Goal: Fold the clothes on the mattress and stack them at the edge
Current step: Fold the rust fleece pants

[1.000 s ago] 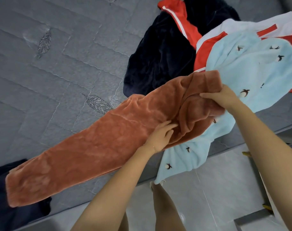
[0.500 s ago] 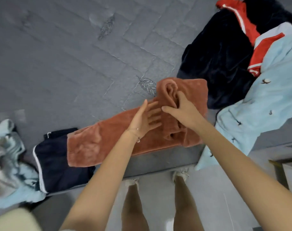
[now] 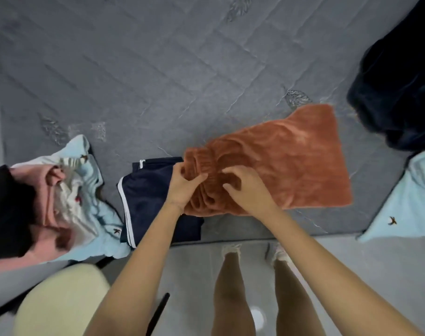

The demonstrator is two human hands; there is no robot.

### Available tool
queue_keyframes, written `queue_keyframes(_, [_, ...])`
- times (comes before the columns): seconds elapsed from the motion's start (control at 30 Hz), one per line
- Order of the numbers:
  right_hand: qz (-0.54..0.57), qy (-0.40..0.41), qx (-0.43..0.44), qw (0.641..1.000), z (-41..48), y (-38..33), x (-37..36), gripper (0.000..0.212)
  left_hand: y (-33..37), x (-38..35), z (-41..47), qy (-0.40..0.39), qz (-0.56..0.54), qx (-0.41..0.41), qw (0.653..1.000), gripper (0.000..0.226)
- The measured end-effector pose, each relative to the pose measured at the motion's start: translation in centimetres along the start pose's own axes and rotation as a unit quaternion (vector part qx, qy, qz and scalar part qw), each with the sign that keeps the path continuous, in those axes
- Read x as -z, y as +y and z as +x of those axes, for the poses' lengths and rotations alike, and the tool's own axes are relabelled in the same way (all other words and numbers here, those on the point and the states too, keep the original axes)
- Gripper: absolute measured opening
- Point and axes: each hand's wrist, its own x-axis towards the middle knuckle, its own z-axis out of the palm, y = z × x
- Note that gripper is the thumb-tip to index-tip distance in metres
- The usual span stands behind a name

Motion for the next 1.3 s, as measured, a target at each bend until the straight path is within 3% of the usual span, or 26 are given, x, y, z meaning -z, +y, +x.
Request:
queue_keyframes(0.07, [-0.084,0.073,-0.040,0.993,0.0,1.9,0.8,0.048,-0.8,0.2,0.1,-0.010,0.029,-0.028,0.999,0.047])
queue_keyframes(0.13, [-0.144,0.082,-0.108,0.980,0.0,4.5,2.3,0.065,-1.2,0.1,-0.3,0.012,0.038,-0.042,0.998,0.035])
queue_keyframes(0.23, [-0.188,0.083,-0.176,0.963,0.0,8.0,4.6,0.082,-1.9,0.0,-2.0,0.106,0.039,-0.020,0.993,0.028])
queue_keyframes(0.33, [-0.207,0.103,-0.201,0.952,-0.3,10.6,6.5,0.092,-1.8,-0.4,-3.5,0.183,0.087,-0.030,0.979,0.039])
queue_keyframes(0.4, [-0.201,0.135,-0.214,0.946,-0.6,11.9,7.6,0.098,-1.8,-1.2,-3.6,0.234,0.198,-0.098,0.947,0.061])
queue_keyframes(0.47, [-0.157,0.174,-0.239,0.942,-0.6,12.8,8.6,0.102,-1.1,-2.8,-3.6,0.259,0.342,-0.194,0.882,0.065])
queue_keyframes(0.53, [-0.092,0.191,-0.268,0.940,-0.6,13.7,9.6,0.104,-0.4,-5.3,-3.2,0.200,0.433,-0.279,0.833,0.062])
queue_keyframes(0.63, [0.057,0.183,-0.295,0.936,-0.1,14.8,10.7,0.103,-0.2,-9.7,-2.2,0.078,0.493,-0.327,0.803,0.061])
queue_keyframes(0.77, [0.145,0.168,-0.339,0.914,0.9,16.4,11.9,0.094,-1.8,-15.0,0.2,-0.052,0.577,-0.293,0.761,0.070])
queue_keyframes(0.87, [0.181,0.130,-0.344,0.912,1.2,17.6,12.9,0.090,-3.8,-16.8,2.5,-0.075,0.628,-0.262,0.729,0.081])
queue_keyframes(0.97, [0.300,0.049,-0.320,0.897,1.5,17.2,13.6,0.076,-4.2,-16.8,3.8,-0.079,0.646,-0.249,0.717,0.085])
queue_keyframes(1.03, [0.358,0.024,-0.299,0.884,1.6,16.0,13.8,0.069,-3.6,-16.5,3.5,-0.100,0.620,-0.242,0.739,0.086])
queue_keyframes(1.1, [0.384,0.035,-0.268,0.883,1.6,14.1,13.6,0.068,-2.3,-15.9,2.6,-0.105,0.488,-0.235,0.834,0.076])
queue_keyframes(1.17, [0.392,0.040,-0.226,0.891,1.5,11.7,13.1,0.063,-0.5,-14.6,1.0,-0.054,0.268,-0.237,0.932,0.051])
queue_keyframes(1.23, [0.383,0.030,-0.186,0.904,1.5,8.9,11.8,0.058,0.8,-12.7,-0.6,-0.006,0.116,-0.216,0.970,0.030])
queue_keyframes(1.3, [0.340,0.014,-0.137,0.930,1.6,5.6,9.7,0.056,2.4,-10.1,-2.2,-0.033,-0.032,-0.100,0.994,0.026])
